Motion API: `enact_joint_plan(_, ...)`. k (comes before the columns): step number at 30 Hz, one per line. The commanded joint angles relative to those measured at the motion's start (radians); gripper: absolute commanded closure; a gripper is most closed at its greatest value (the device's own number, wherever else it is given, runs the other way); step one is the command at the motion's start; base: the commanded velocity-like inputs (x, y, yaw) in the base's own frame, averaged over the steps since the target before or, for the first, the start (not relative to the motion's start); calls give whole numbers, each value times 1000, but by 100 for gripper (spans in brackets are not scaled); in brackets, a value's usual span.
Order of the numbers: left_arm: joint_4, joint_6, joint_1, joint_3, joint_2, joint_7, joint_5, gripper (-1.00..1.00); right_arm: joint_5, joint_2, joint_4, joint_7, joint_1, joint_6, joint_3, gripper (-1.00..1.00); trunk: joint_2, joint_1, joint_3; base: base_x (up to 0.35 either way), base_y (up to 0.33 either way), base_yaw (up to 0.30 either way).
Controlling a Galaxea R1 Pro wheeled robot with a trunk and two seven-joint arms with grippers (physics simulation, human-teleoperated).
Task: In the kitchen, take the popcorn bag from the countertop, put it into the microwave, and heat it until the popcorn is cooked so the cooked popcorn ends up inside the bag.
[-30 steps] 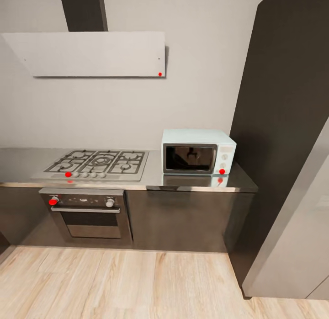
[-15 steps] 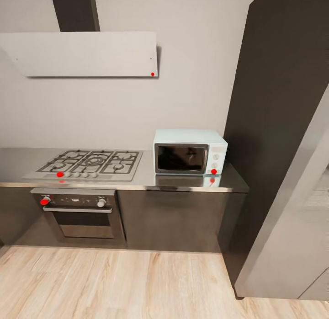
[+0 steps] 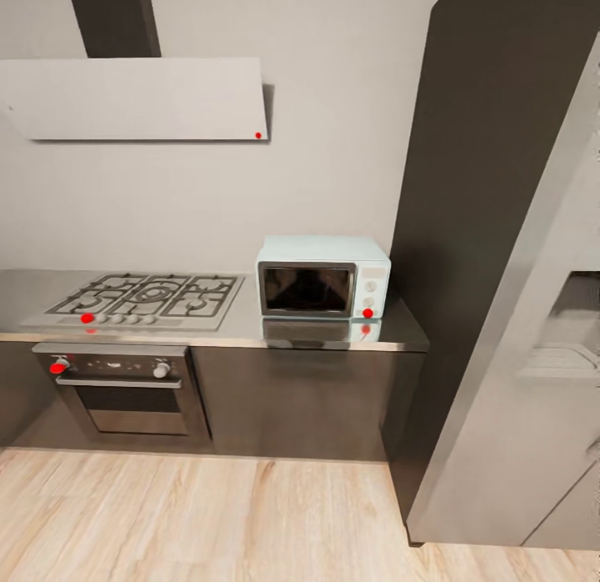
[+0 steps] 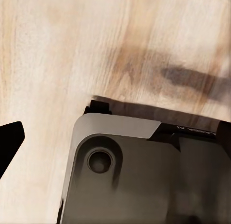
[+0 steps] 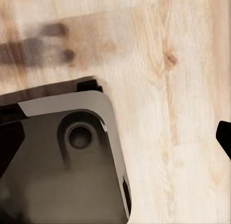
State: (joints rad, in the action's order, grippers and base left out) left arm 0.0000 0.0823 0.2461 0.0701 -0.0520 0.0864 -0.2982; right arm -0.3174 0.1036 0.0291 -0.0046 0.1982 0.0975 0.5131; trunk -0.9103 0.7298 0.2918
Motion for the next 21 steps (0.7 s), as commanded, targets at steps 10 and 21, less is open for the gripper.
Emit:
enact_joint_plan(10, 2, 5, 1, 8, 0, 4, -10, -100, -146, -19, 3, -6, 1, 7, 10, -100, -1, 0, 1, 0, -10, 0)
enact_joint_plan(21, 2, 1, 1, 8, -1, 4, -10, -100, -153, -40, 3, -2, 1, 12, 12, -100, -1, 0, 1, 224, 0, 0)
